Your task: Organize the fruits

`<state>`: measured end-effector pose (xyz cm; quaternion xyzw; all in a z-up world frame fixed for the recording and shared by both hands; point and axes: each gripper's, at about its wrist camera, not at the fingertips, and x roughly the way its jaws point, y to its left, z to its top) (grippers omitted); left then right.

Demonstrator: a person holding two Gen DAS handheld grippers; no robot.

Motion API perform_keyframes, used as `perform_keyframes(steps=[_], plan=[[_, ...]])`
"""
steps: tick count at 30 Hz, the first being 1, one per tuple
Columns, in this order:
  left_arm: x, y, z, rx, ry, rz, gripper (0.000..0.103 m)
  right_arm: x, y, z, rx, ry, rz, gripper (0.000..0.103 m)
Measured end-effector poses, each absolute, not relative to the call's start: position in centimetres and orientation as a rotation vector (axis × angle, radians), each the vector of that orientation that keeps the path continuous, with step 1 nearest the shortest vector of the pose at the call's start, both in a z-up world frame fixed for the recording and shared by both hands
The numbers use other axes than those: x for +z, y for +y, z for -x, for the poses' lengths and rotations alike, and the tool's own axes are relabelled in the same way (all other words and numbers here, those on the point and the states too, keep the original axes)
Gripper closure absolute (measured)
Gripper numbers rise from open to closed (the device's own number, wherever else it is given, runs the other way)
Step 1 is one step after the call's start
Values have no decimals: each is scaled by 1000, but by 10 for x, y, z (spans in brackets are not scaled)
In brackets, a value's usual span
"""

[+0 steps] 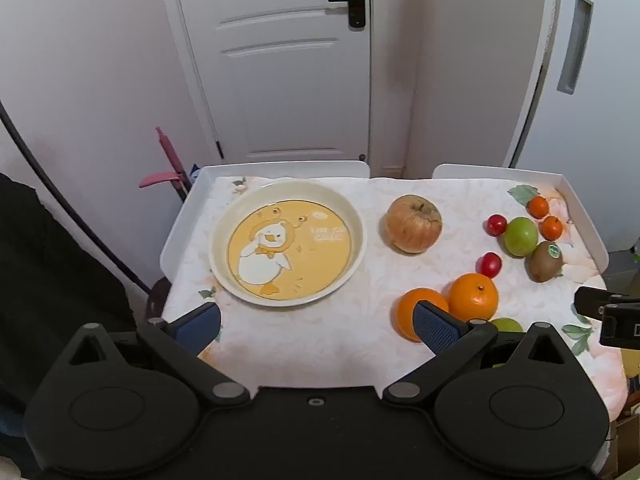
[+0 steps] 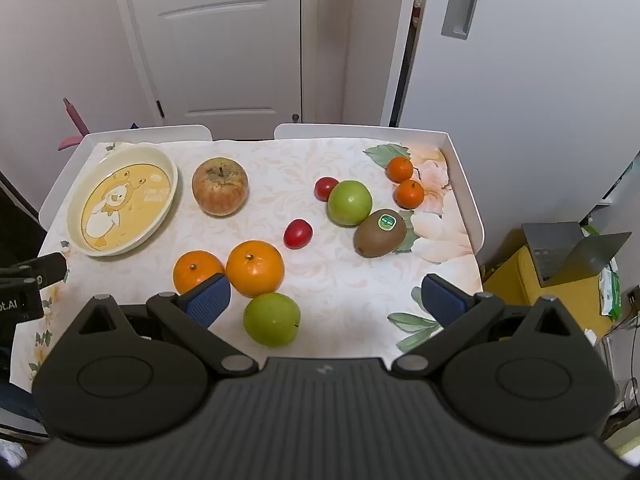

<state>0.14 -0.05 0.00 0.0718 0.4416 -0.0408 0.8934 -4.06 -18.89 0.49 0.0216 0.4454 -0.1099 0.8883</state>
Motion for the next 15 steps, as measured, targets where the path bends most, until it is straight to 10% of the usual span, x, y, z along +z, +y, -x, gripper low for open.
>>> perform_keyframes(steps=[15], plan=[[0, 0, 4, -89, 891, -122, 0, 4, -190, 42, -221, 922, -50, 0]])
